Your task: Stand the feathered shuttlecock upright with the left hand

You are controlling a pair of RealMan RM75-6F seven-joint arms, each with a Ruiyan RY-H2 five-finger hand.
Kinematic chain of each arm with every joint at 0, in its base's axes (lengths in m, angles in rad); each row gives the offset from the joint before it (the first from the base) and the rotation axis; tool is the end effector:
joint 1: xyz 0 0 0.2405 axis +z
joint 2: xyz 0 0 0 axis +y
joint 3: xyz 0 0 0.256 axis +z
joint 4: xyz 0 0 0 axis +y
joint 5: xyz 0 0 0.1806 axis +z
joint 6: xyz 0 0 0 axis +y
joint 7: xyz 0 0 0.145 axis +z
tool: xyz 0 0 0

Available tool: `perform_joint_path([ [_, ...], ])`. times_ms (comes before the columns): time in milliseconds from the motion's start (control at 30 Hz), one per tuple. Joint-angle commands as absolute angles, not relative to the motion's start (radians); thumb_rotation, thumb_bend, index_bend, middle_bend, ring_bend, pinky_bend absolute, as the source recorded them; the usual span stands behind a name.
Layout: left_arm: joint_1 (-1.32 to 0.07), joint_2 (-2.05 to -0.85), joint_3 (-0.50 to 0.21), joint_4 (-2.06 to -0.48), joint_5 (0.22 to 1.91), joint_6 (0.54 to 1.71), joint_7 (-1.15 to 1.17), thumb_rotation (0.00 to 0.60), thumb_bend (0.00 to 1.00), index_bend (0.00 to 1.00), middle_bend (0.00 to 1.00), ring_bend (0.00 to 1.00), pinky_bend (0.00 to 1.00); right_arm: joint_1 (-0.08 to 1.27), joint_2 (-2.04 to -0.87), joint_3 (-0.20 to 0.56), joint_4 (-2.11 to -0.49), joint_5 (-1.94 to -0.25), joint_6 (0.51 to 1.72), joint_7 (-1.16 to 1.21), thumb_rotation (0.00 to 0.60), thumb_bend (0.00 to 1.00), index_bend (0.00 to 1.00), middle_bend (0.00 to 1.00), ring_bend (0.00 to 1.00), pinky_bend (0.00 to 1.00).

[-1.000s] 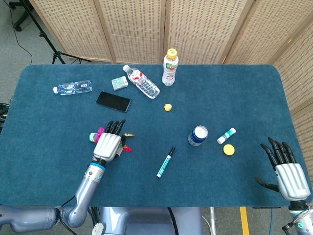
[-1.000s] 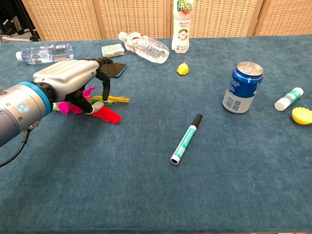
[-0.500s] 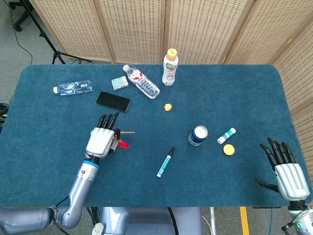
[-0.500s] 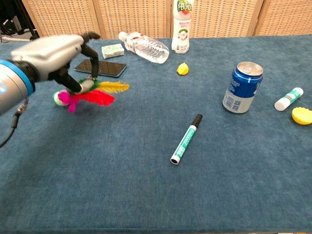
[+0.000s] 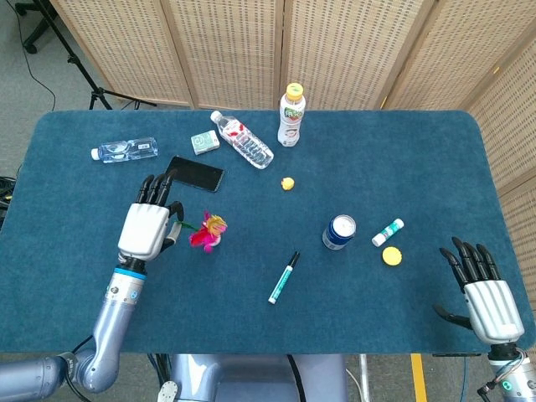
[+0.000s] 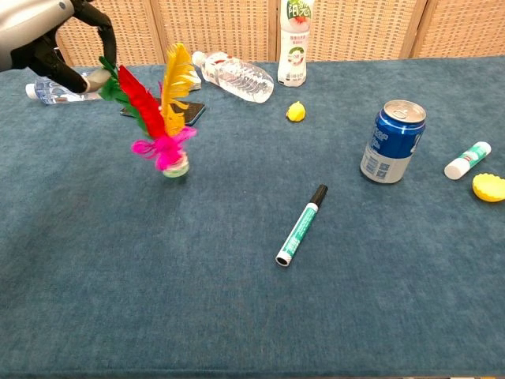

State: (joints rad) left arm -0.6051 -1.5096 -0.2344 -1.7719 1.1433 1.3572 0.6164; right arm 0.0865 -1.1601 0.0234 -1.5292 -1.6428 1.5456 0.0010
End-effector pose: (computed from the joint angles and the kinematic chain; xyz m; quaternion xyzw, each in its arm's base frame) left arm -0.1317 0.3054 0.0746 -0.6473 -0.3274 -0.4467 0.5237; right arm -0.2905 -0.1746 0.1756 0.6358 -0.3348 0.4121 0.5602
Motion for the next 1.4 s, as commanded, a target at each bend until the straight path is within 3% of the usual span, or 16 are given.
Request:
perform_joint_path([
  [33,-0.601,-1.507,-0.231,-1.76,1.14,1.353,0.607,0.6,0.48,0.66,0.0,0.0,0.0,0.086,-1.16,0.024,-1.53,-1.642,1.546,0.0,0.6,0.03,0.1,0.0,0.0,0.0],
  [1033,-0.584,-1.512,-0.208,-1.727,1.134,1.336,0.605,0.6,0.46,0.66,0.0,0.0,0.0,0.085,-1.162,0.025,-1.529,-1.641,1.551,0.002,0.6,0.03,0.1,0.0,0.0,0.0],
  [1100,-0.582,-1.511,-0.212,-1.728,1.13,1.337,0.603,0.6,0.43,0.61,0.0,0.0,0.0,0.086,-1.162,0.026,-1.527,-1.64,1.551,0.004,0.6,0.03,0.1,0.0,0.0,0.0],
  [1200,-0.576,-1.505,-0.224,-1.741,1.136,1.354,0.585,0.6,0.34,0.33,0.0,0.0,0.0,0.087,-1.164,0.027,-1.524,-1.64,1.551,0.005,0.6,0.03,0.1,0.0,0.0,0.0],
  [1267,-0.569,-1.492,-0.236,-1.762,1.156,1.372,0.559,0.6,0.3,0.23,0.0,0.0,0.0,0.088,-1.166,0.027,-1.522,-1.642,1.551,0.005,0.6,0.03,0.1,0.0,0.0,0.0],
  [1400,-0.552,-1.459,-0.252,-1.804,1.206,1.417,0.522,0.6,0.26,0.18,0.0,0.0,0.0,0.089,-1.17,0.027,-1.519,-1.645,1.553,0.004,0.6,0.03,0.1,0.0,0.0,0.0],
])
